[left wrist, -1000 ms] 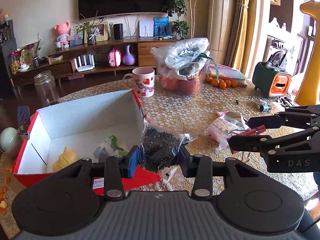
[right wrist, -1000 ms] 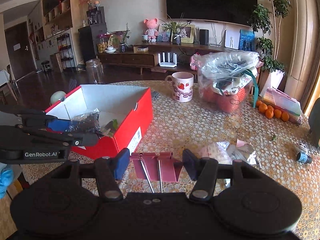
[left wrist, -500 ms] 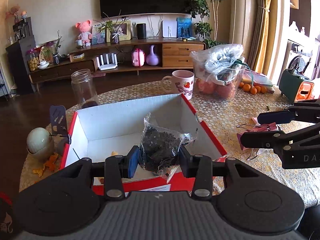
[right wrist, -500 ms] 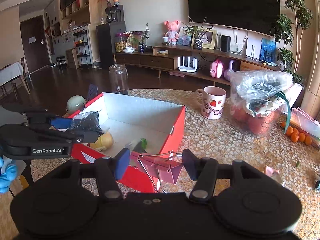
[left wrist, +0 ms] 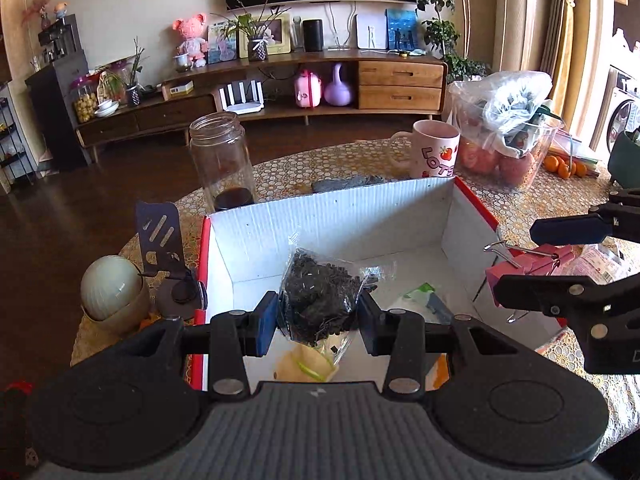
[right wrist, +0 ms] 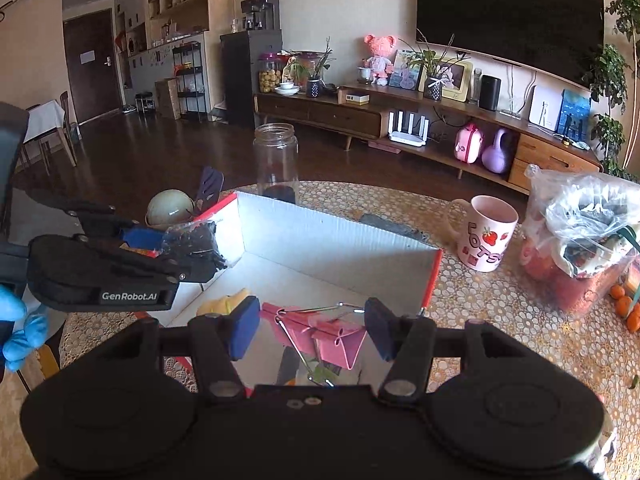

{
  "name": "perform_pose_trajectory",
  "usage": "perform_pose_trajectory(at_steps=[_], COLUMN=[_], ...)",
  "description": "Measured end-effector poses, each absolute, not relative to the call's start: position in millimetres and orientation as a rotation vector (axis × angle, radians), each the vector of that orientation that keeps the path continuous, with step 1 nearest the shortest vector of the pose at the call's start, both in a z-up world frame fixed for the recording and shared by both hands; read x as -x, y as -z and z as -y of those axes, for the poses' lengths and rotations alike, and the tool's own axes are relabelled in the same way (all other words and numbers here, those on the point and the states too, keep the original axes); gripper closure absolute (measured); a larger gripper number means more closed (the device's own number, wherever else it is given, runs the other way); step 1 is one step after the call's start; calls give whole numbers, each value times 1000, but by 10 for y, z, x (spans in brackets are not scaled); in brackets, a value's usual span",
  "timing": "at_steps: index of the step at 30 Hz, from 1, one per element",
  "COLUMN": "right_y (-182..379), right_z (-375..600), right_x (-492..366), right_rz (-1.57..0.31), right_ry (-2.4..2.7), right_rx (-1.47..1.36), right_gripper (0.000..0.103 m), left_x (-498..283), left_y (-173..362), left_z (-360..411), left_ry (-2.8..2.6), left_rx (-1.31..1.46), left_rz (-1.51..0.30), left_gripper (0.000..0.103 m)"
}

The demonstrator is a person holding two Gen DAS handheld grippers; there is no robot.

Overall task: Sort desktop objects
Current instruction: 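Carry the black bag and pink clip with both tools over the red box, then open both tools to drop the black bag and pink clip into the box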

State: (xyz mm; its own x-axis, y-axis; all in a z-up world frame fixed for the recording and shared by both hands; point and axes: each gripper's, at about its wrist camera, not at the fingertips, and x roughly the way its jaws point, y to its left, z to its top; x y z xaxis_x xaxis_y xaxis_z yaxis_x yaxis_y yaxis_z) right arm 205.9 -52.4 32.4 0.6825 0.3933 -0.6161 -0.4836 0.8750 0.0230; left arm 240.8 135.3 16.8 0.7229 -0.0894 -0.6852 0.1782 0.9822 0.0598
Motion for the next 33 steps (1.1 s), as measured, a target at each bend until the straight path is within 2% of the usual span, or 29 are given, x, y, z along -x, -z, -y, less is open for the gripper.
perform_pose_trajectory(at_steps=[19,33], right_y=[131,311], right_z=[266,155], right_x=[-2377,-2344], right_rz=[-752,-786], right_ry=[-532,-537], right_rx=[202,236], right_gripper=[46,45], left_x=[-3180,-3334], left_y=[340,537], left_z=[-1353,-1295], left_ry=[178,192], left_rx=[-227,-242], left_rz=[-931,-1026], left_gripper=[62,61])
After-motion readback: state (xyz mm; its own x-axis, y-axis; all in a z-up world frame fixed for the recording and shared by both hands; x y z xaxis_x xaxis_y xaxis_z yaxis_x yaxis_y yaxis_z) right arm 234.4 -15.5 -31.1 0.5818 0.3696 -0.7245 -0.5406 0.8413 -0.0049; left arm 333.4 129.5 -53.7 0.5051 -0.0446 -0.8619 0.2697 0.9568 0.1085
